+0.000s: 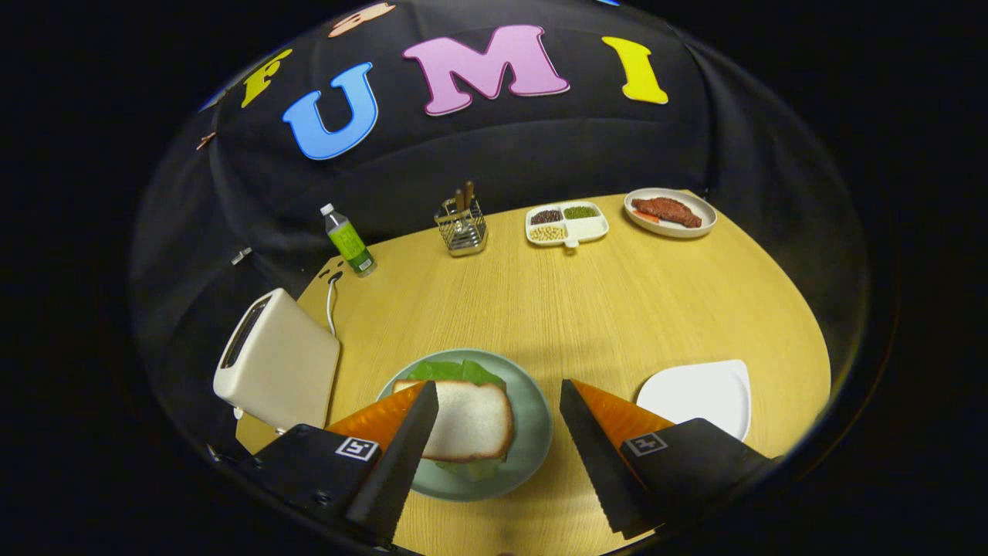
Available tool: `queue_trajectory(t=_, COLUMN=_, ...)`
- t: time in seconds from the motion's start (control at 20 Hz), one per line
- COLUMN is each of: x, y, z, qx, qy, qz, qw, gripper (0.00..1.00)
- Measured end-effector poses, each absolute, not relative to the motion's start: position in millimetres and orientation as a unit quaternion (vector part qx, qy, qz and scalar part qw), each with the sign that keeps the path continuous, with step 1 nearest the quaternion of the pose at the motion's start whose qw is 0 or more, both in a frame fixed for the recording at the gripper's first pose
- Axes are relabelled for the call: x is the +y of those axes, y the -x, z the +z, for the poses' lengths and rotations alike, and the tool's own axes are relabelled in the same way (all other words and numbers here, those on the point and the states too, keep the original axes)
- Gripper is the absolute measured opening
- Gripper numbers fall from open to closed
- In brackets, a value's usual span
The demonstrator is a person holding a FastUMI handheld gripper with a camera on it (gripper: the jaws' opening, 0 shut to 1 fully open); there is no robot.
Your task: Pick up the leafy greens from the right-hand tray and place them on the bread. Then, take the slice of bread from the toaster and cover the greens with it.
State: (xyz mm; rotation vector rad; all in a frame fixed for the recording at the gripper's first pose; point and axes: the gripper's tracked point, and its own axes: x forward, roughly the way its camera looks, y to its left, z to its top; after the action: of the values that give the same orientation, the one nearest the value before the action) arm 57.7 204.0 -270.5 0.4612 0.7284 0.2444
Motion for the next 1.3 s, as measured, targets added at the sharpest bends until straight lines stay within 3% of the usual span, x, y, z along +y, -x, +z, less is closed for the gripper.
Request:
queue_trajectory(t=0.55, x=113, y=-83, z=-88, qx=0.154, qy=-0.108, qz=0.121, qw=0.975, gripper=0.99)
queue_trajectory(t=1.0, x=67, y=-62, z=-14, qx=0.078, qy=-0.039, qz=0.078, qw=0.993, gripper=0.98)
queue_trajectory(t=1.3, x=64, y=-45, z=-21, qx=0.085, qy=-0.058, qz=0.061, qw=0.993, gripper=0.98)
